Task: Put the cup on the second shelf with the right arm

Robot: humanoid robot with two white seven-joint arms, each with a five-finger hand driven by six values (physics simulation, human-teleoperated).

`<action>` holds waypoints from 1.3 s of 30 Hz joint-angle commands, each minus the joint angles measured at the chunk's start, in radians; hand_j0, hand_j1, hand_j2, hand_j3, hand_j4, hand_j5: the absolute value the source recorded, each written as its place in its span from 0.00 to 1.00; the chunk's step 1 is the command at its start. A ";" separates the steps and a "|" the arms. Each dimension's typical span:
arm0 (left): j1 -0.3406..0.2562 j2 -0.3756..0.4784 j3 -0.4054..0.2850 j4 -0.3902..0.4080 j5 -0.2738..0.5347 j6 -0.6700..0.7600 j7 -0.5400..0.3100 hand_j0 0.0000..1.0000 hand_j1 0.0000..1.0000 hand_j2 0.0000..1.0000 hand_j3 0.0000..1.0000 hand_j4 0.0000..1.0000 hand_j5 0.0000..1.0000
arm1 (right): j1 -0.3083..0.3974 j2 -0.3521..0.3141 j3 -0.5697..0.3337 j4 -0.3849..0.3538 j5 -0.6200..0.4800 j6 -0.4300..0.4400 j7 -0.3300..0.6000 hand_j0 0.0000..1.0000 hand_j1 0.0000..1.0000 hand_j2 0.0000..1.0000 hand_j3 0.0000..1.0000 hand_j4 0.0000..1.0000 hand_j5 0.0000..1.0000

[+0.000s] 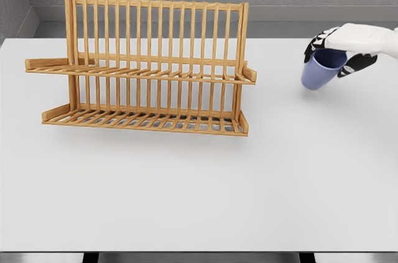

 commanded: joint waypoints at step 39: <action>0.000 0.000 0.000 0.000 -0.001 0.000 0.000 1.00 1.00 1.00 1.00 1.00 1.00 | 0.003 -0.010 -0.124 -0.480 -0.004 0.002 0.000 0.64 0.64 0.64 0.64 0.64 0.64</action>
